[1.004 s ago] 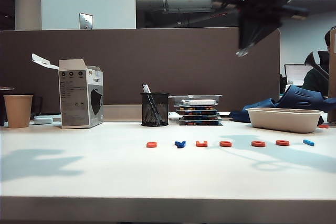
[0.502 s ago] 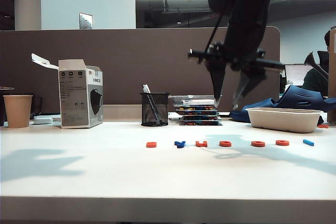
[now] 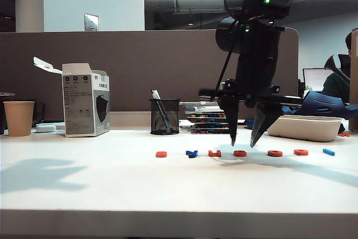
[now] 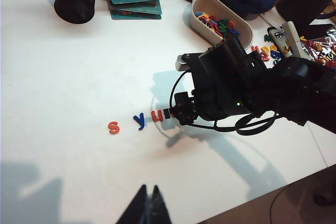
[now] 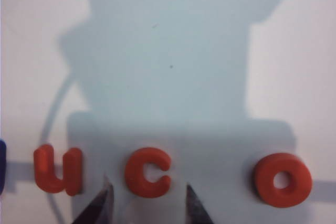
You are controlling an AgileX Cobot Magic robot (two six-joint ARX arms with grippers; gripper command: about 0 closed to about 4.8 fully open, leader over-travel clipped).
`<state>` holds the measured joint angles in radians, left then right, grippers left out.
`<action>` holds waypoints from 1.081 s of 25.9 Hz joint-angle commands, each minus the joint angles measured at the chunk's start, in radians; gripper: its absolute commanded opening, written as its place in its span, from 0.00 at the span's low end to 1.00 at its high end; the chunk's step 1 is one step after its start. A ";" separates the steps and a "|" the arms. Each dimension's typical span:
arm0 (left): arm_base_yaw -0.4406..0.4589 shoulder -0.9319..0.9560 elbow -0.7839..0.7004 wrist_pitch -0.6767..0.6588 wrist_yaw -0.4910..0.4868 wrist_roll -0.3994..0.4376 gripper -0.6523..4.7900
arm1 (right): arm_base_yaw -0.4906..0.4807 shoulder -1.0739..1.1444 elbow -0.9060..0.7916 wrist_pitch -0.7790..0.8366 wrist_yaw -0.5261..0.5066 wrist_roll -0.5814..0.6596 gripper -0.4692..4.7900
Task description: Select the appropriate letters from the row of letter magnets placed on the table to arrange into the word "cool".
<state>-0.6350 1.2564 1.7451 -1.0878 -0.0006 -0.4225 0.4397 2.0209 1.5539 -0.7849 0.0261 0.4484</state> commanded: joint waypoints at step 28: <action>0.002 -0.003 0.003 0.012 0.002 0.000 0.11 | 0.005 0.062 0.006 0.027 -0.006 -0.008 0.41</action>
<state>-0.6350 1.2564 1.7451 -1.0878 -0.0006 -0.4229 0.4438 2.0693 1.5627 -0.7574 0.0402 0.4438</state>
